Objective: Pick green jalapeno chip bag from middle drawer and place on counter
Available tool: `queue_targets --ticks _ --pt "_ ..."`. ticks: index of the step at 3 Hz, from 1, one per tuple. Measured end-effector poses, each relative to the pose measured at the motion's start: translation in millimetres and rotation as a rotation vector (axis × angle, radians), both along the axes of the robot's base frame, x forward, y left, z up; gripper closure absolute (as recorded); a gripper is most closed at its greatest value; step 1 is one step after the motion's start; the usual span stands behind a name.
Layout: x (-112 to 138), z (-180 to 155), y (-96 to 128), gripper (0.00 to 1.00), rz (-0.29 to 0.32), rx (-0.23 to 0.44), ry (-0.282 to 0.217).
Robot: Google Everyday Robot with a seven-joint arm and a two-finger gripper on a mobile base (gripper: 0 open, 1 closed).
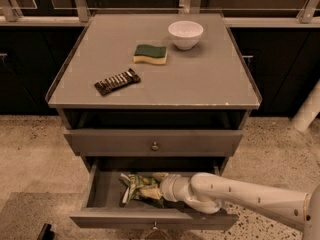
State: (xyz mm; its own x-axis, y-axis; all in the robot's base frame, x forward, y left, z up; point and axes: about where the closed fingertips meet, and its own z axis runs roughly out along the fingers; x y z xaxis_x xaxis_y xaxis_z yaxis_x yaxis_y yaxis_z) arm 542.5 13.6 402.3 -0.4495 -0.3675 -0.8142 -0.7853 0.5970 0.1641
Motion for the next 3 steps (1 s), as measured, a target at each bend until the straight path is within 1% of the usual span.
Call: queue_targets --ticks 2,3 --pt "-0.1 0.2 0.1 0.89 0.000 0.000 0.000" --pt "-2.5 6.6 2.7 1.00 0.006 0.005 0.004"
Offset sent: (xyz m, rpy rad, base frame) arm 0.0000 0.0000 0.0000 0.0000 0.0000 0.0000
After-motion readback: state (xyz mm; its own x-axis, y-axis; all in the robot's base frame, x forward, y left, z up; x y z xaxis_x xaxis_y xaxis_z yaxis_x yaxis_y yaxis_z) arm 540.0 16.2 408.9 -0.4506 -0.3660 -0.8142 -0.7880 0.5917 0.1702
